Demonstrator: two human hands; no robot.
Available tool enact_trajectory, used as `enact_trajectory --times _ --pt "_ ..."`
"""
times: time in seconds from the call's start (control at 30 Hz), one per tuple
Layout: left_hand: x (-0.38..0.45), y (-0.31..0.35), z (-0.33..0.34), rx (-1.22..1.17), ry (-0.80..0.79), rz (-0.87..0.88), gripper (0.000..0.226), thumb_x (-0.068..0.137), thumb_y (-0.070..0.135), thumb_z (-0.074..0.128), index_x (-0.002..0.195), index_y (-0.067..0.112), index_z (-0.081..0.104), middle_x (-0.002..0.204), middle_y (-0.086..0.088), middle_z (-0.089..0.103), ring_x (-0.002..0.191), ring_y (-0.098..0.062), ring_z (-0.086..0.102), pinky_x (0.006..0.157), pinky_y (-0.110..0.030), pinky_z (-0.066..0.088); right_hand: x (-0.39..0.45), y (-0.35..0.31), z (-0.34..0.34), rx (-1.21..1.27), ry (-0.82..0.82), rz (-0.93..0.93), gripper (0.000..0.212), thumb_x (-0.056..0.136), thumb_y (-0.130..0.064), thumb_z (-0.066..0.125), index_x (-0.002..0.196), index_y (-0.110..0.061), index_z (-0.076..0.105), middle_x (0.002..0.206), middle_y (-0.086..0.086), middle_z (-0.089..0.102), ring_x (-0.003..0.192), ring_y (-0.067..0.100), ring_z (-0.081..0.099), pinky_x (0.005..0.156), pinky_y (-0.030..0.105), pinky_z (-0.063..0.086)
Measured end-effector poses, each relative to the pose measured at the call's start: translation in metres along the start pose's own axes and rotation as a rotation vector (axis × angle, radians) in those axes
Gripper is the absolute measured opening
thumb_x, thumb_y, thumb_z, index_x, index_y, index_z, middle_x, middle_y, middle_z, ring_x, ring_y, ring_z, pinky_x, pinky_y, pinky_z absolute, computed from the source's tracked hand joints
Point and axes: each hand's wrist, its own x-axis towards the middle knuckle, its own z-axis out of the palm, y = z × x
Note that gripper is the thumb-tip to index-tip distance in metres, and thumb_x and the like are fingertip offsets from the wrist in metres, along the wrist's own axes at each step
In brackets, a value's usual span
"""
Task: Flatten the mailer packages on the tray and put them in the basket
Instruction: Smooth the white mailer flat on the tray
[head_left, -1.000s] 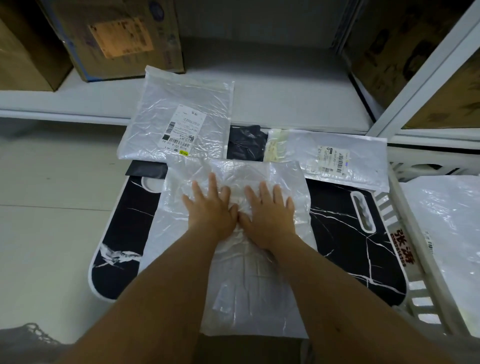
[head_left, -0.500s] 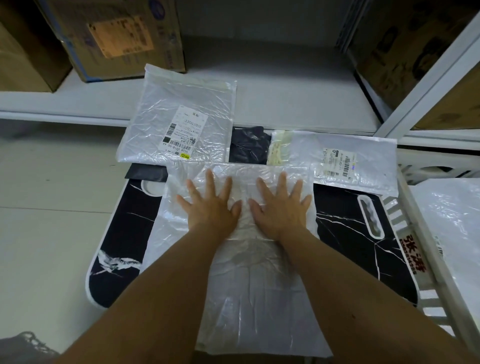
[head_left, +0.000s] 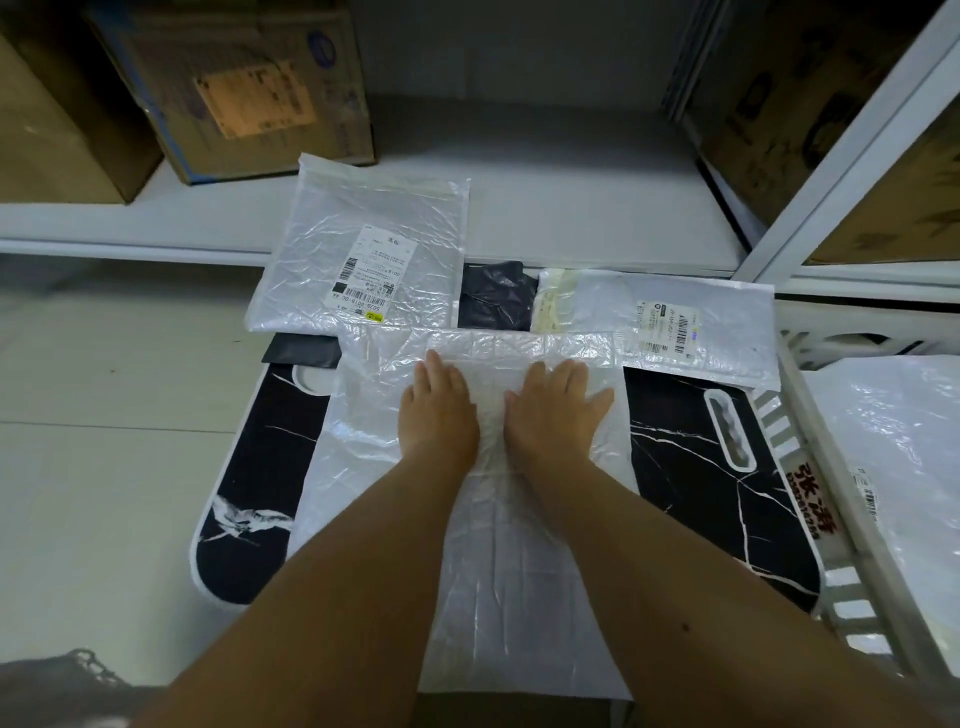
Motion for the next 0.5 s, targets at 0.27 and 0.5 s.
enact_trajectory --times 0.27,0.5 --pt "-0.059 -0.002 -0.005 -0.016 0.120 0.003 0.040 0.096 0.042 0.039 0.129 0.020 0.045 0.130 -0.009 0.039 0.119 -0.029 0.040 0.098 -0.044 0.036 -0.069 0.004 0.007 0.161 0.059 0.099 0.055 0.101 -0.036 0.027 0.152 -0.026 0.012 0.160 0.016 0.007 0.147 0.035 0.002 0.112 0.062 0.010" --pt "-0.110 -0.009 0.022 -0.030 -0.103 -0.096 0.072 0.090 0.070 0.013 0.148 0.038 -0.015 0.157 -0.008 -0.025 0.142 -0.046 -0.014 0.109 -0.069 0.008 -0.118 0.004 0.024 0.223 0.042 0.143 0.055 0.101 -0.046 0.023 0.152 -0.030 0.007 0.161 0.018 -0.002 0.146 0.042 -0.007 0.112 0.065 0.003"
